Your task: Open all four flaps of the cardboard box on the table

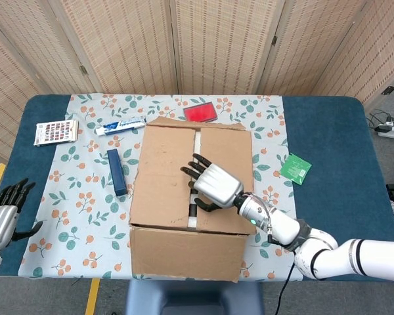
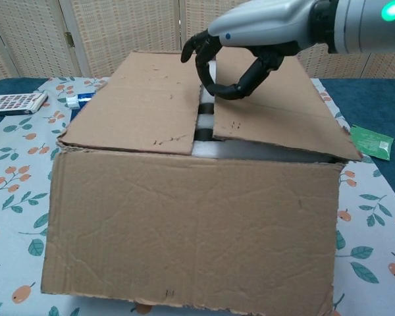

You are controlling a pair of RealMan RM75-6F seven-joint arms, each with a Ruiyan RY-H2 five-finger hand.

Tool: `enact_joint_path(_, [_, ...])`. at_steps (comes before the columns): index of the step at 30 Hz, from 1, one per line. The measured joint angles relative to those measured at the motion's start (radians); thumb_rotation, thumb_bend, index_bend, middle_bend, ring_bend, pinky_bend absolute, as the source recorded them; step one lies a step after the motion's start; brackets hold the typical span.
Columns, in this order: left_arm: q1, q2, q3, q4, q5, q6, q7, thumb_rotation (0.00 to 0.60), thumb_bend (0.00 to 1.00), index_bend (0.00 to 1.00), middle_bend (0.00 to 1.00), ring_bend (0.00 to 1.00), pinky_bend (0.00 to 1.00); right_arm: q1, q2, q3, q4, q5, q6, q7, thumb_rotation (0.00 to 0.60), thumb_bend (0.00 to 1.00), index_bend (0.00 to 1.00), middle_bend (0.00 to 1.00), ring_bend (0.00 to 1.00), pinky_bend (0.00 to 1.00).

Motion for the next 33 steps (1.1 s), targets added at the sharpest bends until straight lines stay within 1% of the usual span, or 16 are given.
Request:
enact_joint_path(6, [-0.002, 0.003, 0.003, 0.0, 0.004, -0.005, -0.018, 0.6, 0.31, 0.0, 0.0, 0.01, 0.0, -0.047, 0.078, 0.0, -0.063, -0.032, 0.053, 0.029, 0.309, 0.58, 0.46, 0.12, 0.1, 0.0])
enact_joint_path(12, [-0.006, -0.002, 0.005, 0.003, 0.006, -0.011, -0.01, 0.6, 0.31, 0.0, 0.0, 0.01, 0.0, -0.097, 0.151, 0.002, -0.113, -0.081, 0.1, 0.069, 0.307, 0.58, 0.46, 0.12, 0.1, 0.0])
enact_joint_path(20, [-0.011, -0.01, 0.005, 0.004, 0.0, -0.02, 0.01, 0.6, 0.31, 0.0, 0.0, 0.01, 0.0, -0.155, 0.221, 0.002, -0.148, -0.143, 0.144, 0.122, 0.307, 0.58, 0.46, 0.12, 0.1, 0.0])
enact_joint_path(33, [-0.031, -0.035, 0.009, 0.014, -0.008, -0.058, 0.047, 0.6, 0.31, 0.0, 0.0, 0.01, 0.0, -0.28, 0.353, 0.001, -0.19, -0.27, 0.254, 0.248, 0.307, 0.58, 0.46, 0.12, 0.09, 0.0])
